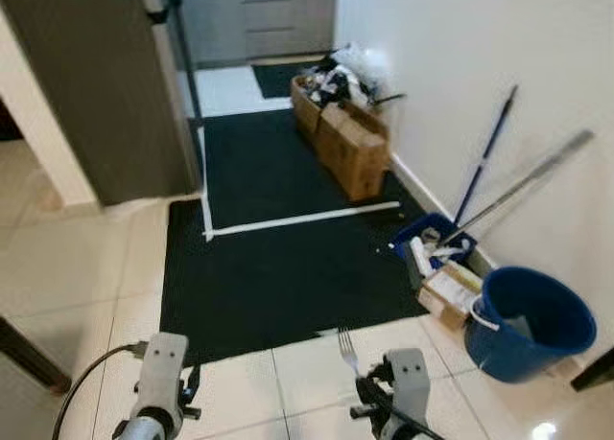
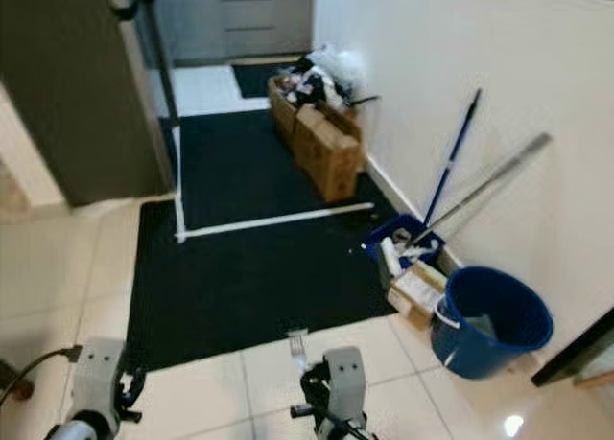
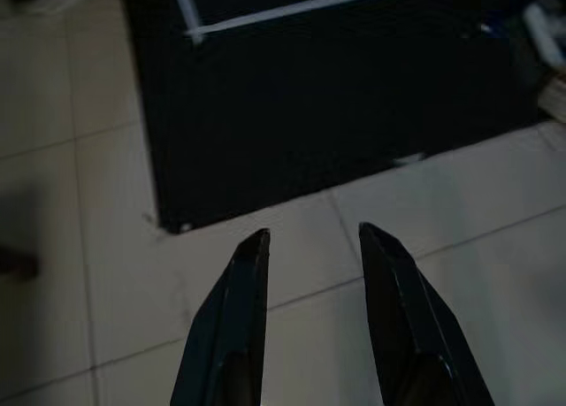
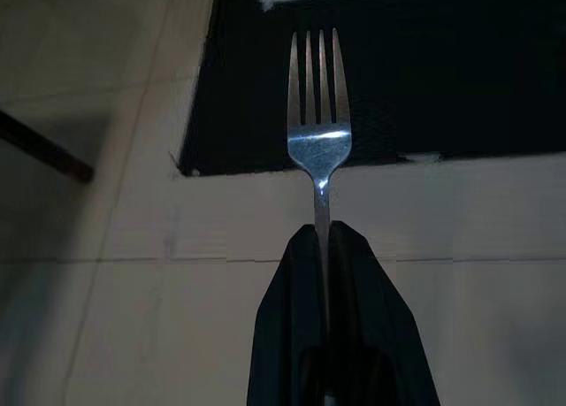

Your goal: Setting the table

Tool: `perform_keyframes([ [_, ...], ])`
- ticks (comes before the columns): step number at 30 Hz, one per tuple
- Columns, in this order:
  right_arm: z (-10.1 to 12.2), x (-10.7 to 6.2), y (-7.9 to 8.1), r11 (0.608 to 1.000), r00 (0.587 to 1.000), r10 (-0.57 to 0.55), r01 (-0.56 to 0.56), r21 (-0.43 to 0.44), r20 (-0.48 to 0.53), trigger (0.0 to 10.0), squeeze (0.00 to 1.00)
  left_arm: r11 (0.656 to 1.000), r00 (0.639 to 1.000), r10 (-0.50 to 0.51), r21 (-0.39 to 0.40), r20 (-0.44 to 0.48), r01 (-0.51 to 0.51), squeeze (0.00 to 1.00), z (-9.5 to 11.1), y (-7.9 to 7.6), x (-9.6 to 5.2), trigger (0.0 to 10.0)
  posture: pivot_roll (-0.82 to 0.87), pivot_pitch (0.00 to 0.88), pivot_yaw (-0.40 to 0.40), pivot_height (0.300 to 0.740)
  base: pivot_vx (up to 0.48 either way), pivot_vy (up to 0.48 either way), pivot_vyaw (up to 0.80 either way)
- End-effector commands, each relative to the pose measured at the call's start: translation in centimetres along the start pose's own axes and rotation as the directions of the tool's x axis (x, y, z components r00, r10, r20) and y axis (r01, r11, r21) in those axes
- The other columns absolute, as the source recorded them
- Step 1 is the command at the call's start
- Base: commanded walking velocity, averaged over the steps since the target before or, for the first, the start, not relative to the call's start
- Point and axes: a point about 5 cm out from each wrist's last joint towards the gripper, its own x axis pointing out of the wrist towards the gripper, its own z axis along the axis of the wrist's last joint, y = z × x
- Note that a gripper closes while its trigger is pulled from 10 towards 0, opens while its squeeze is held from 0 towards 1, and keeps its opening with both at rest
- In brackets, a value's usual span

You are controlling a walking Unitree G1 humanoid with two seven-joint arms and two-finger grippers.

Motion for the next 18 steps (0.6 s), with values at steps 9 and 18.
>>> perform_keyframes([
  [9, -0.48, 0.00, 0.53, 1.000, 1.000, 0.007, -0.007, 0.010, -0.009, 10.0, 0.00, 1.000, 0.999, 0.021, 0.018, -0.039, -0.021, 0.00, -1.03, 0.77, -0.49, 10.0, 0.03, 0.069, 0.063, 0.740, 0.000, 0.000, 0.79],
  [18, -0.45, 0.05, 0.48, 1.000, 1.000, 0.006, -0.006, 0.009, -0.007, 10.0, 0.00, 1.000, 0.999, 0.022, 0.018, -0.039, -0.021, 0.00, -1.02, 0.76, -0.44, 10.0, 0.03, 0.069, 0.064, 0.740, 0.000, 0.000, 0.79],
])
